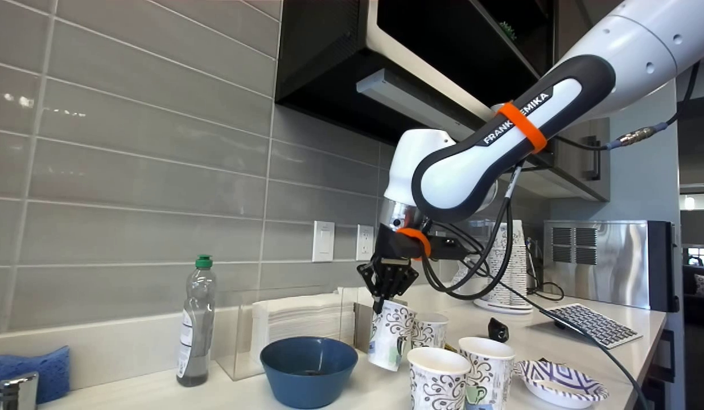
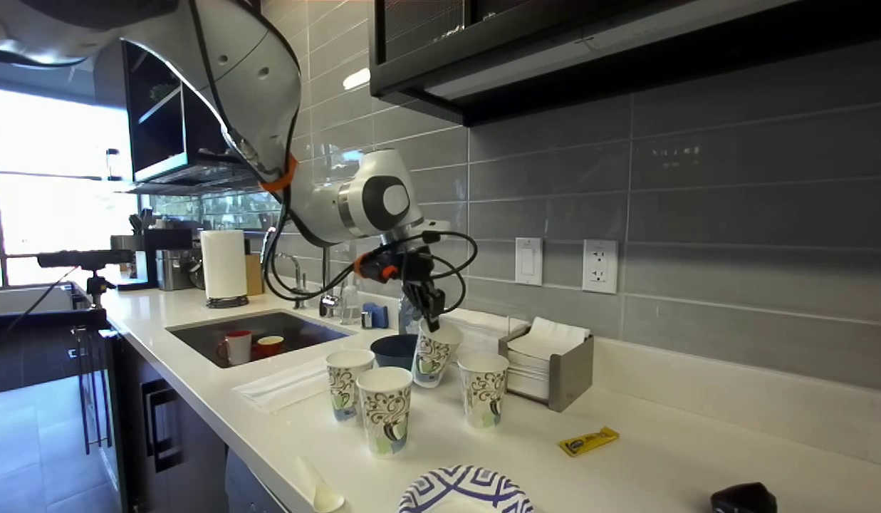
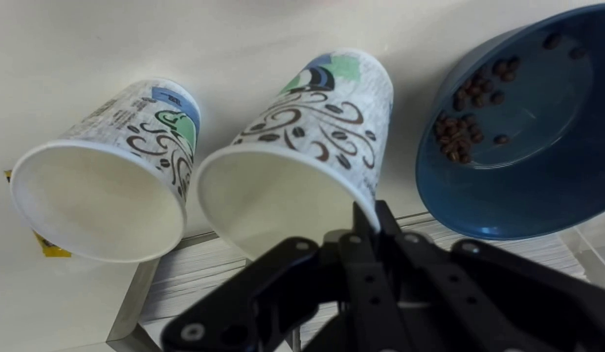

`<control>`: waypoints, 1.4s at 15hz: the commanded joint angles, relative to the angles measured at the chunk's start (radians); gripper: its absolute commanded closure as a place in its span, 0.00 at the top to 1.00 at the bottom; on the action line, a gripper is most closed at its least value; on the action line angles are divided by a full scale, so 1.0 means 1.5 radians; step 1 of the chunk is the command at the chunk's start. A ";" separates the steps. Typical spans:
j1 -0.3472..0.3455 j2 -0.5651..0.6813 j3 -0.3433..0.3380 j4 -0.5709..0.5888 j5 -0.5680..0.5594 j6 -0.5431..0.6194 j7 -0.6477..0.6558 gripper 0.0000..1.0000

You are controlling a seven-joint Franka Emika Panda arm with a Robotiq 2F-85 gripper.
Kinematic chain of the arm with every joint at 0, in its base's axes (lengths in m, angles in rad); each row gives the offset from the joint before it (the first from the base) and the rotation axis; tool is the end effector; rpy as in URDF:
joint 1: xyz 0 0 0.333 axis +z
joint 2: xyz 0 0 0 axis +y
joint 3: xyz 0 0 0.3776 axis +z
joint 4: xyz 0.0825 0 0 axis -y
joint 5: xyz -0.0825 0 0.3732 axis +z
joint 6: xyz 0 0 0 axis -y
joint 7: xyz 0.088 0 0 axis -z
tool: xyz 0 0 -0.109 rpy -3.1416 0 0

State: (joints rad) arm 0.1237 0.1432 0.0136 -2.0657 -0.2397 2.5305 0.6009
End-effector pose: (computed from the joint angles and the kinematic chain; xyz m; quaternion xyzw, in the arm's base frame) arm 0.5963 0.0843 0.4631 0.9735 -0.1420 0.1781 0.0195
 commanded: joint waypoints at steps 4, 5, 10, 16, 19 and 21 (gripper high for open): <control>0.030 0.009 -0.013 0.002 -0.112 -0.017 0.087 0.01; 0.034 0.010 -0.015 0.003 -0.135 -0.028 0.108 0.01; 0.044 0.021 -0.008 0.011 -0.207 -0.055 0.196 0.01; 0.053 0.033 -0.008 0.017 -0.246 -0.075 0.247 0.01; 0.052 0.038 -0.006 0.023 -0.258 -0.094 0.250 0.01; 0.050 0.041 -0.002 0.028 -0.256 -0.101 0.243 0.01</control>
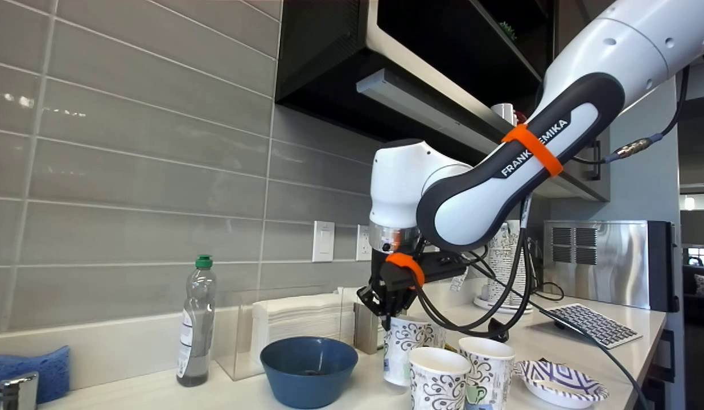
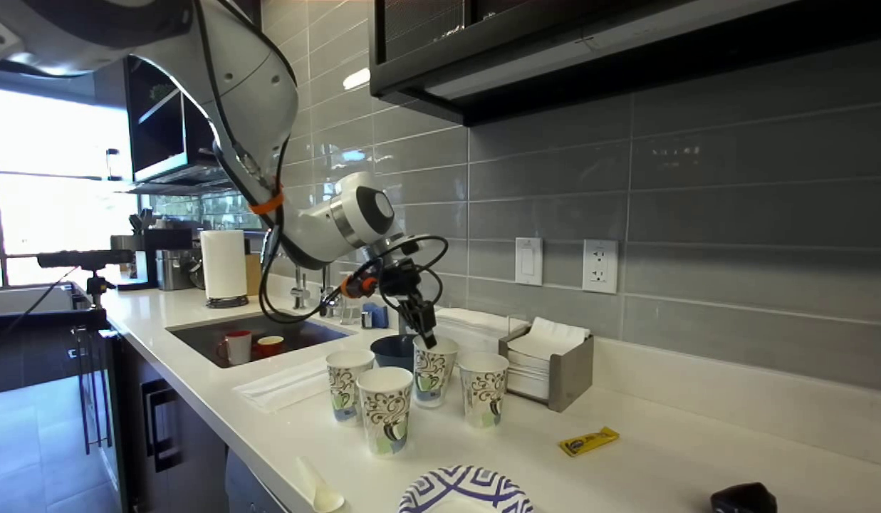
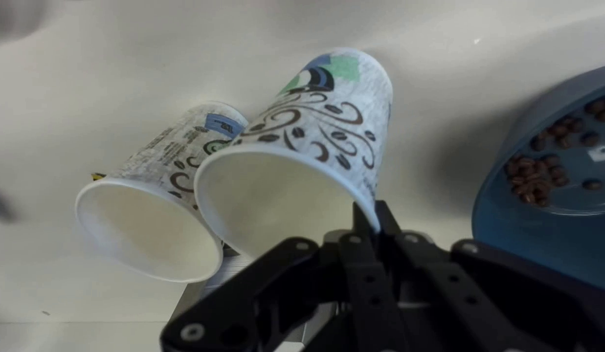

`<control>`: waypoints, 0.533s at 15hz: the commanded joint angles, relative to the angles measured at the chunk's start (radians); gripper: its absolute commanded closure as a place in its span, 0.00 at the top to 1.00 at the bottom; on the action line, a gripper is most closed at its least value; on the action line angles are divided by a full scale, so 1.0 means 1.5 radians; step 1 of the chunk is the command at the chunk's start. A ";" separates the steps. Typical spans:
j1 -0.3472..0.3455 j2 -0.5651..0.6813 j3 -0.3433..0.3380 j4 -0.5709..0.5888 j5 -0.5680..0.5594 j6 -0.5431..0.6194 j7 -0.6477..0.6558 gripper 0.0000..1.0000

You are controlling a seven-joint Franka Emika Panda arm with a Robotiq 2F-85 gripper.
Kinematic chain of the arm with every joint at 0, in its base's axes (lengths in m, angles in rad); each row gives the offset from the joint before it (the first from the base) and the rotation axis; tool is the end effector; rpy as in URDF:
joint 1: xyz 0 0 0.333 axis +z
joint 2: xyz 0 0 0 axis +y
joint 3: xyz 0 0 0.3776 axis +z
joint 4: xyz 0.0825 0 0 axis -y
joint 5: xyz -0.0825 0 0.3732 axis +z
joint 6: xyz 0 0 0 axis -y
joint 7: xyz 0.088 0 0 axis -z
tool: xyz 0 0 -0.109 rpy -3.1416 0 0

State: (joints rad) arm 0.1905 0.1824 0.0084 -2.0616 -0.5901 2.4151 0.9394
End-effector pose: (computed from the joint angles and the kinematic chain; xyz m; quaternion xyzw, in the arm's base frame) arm 0.5878 0.1145 0.4296 0.9612 -0.1586 0.1823 0.1330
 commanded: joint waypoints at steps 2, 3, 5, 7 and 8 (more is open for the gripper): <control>0.006 0.017 0.003 0.030 -0.023 -0.023 0.015 0.01; 0.007 0.019 0.003 0.031 -0.022 -0.021 0.016 0.01; 0.007 0.023 0.004 0.036 -0.020 -0.020 0.016 0.01; 0.008 0.030 0.001 0.042 -0.024 -0.020 0.015 0.01; 0.009 0.033 0.000 0.044 -0.026 -0.018 0.016 0.01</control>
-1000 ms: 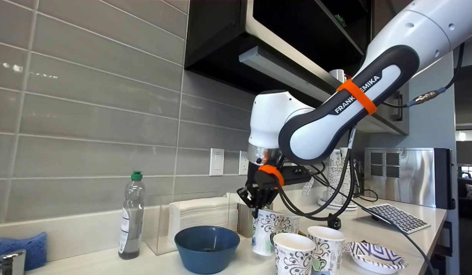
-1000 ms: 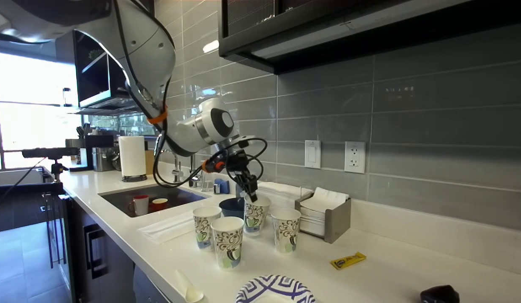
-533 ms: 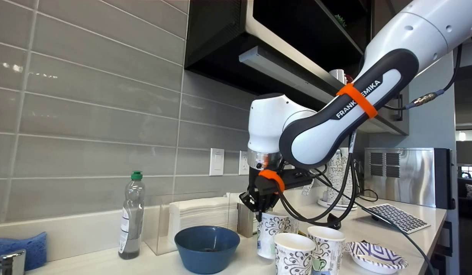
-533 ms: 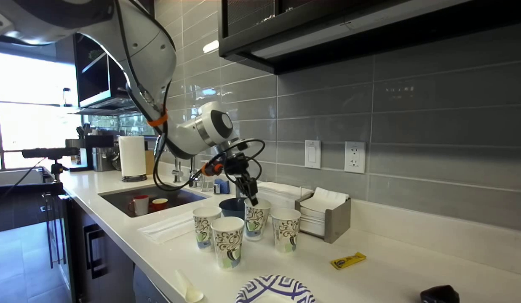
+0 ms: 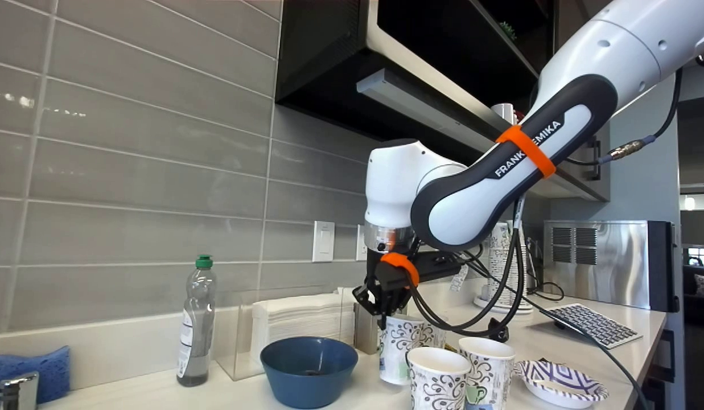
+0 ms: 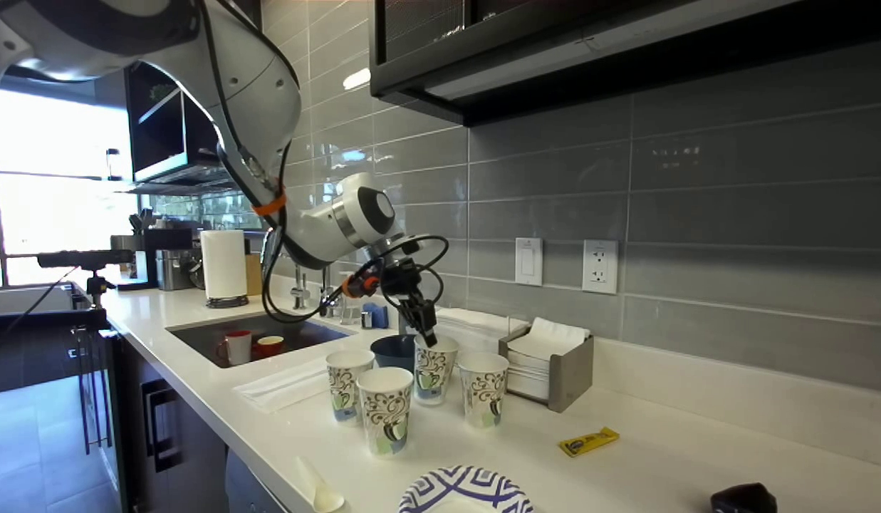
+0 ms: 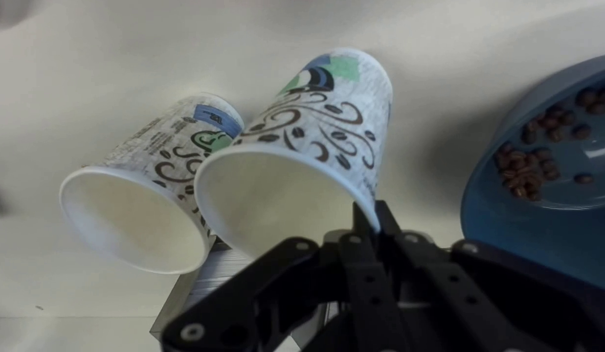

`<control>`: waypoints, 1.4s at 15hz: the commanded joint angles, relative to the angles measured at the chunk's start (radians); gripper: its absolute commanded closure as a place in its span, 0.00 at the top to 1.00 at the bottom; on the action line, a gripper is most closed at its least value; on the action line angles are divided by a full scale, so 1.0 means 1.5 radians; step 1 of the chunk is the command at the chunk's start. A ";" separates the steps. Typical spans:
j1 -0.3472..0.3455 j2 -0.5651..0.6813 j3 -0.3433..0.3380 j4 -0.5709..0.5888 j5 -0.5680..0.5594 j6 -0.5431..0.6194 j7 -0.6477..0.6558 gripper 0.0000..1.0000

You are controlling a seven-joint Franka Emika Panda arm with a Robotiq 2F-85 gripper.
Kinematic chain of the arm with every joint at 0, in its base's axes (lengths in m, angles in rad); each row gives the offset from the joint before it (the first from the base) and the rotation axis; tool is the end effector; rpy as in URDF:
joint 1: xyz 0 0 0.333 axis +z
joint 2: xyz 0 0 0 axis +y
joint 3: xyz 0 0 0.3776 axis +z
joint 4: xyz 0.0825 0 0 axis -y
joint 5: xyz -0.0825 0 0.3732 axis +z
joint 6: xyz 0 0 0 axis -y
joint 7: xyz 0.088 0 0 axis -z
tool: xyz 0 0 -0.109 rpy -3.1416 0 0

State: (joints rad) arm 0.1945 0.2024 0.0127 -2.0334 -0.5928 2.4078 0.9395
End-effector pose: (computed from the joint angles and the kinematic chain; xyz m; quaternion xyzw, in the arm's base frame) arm 0.5954 0.1204 0.4296 0.9612 -0.1554 0.1844 0.1337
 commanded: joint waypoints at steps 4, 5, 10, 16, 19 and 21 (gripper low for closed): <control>0.008 0.037 -0.009 0.042 -0.044 -0.018 0.016 0.01; 0.009 0.041 -0.011 0.047 -0.051 -0.020 0.018 0.01; 0.010 0.056 -0.014 0.066 -0.079 -0.030 0.015 0.01; 0.009 0.067 -0.012 0.076 -0.083 -0.022 0.010 0.01; 0.009 0.070 -0.013 0.078 -0.081 -0.025 0.005 0.01; 0.009 0.072 -0.014 0.078 -0.081 -0.028 0.002 0.01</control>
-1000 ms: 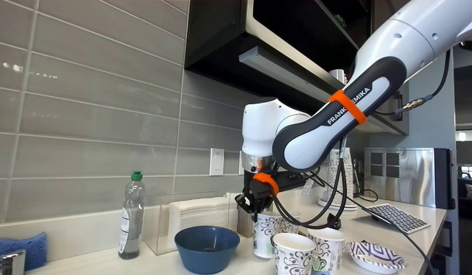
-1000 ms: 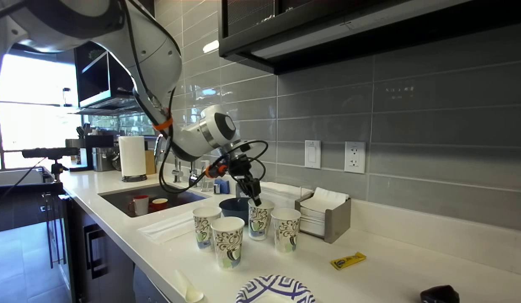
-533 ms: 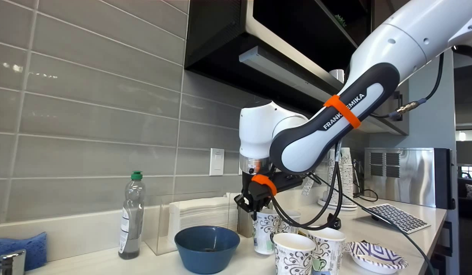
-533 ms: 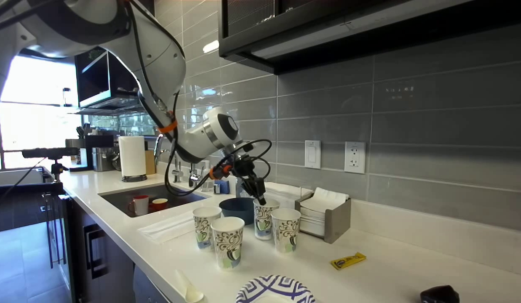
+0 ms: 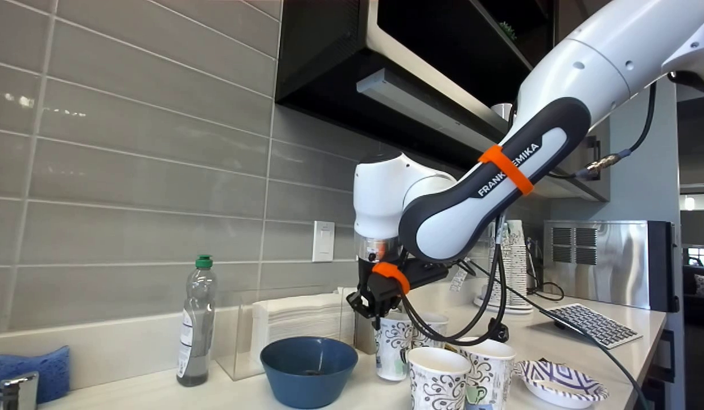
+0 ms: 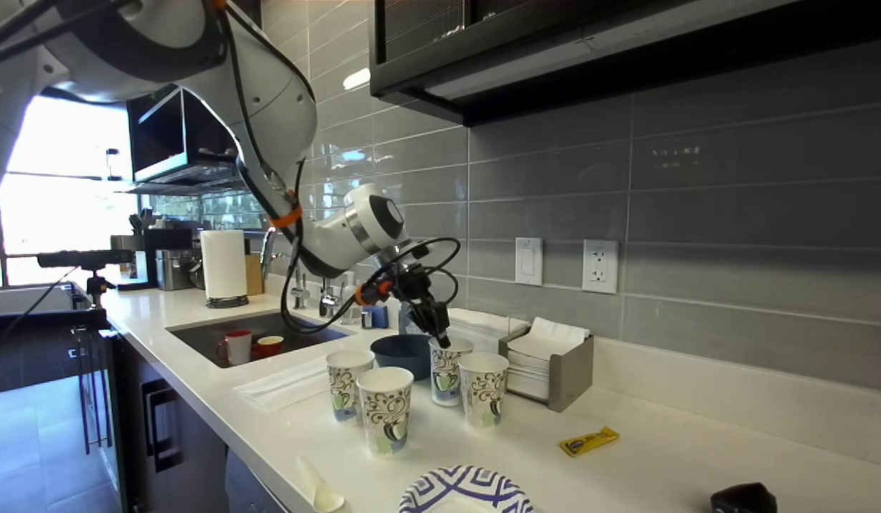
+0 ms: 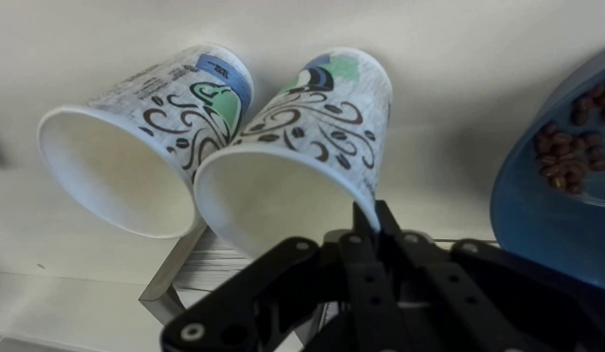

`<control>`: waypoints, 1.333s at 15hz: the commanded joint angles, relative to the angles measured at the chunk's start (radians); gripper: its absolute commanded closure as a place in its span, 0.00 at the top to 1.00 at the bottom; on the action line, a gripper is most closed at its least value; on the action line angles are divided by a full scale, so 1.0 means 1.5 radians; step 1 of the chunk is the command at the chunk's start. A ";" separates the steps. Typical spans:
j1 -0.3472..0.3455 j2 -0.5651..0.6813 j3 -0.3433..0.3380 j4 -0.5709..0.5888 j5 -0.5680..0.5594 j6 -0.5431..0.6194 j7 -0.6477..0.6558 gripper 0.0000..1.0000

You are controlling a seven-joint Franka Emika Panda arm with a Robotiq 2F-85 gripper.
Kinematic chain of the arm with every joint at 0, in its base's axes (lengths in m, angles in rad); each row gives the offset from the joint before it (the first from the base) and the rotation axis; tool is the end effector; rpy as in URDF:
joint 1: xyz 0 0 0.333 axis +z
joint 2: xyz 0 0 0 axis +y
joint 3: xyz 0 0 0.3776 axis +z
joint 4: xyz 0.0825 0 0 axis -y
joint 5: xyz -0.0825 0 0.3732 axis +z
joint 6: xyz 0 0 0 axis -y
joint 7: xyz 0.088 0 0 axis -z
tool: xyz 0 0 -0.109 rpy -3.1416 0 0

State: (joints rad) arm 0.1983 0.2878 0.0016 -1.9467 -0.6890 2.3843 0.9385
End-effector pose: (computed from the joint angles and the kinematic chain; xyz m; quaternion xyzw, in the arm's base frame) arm 0.6246 0.1194 0.4140 0.9574 -0.1268 0.1938 0.1722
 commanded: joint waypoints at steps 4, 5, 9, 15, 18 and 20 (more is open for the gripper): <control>0.006 0.021 -0.009 0.021 -0.018 -0.008 0.001 0.01; 0.007 0.022 -0.010 0.021 -0.020 -0.007 0.001 0.01; 0.007 0.026 -0.012 0.027 -0.025 -0.006 0.002 0.01; 0.006 0.033 -0.012 0.036 -0.017 -0.006 -0.005 0.37; 0.006 0.034 -0.012 0.039 -0.015 -0.009 -0.005 0.58; 0.005 0.037 -0.011 0.042 -0.010 -0.007 -0.006 0.72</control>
State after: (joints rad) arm 0.1983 0.3194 -0.0072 -1.9193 -0.6946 2.3843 0.9329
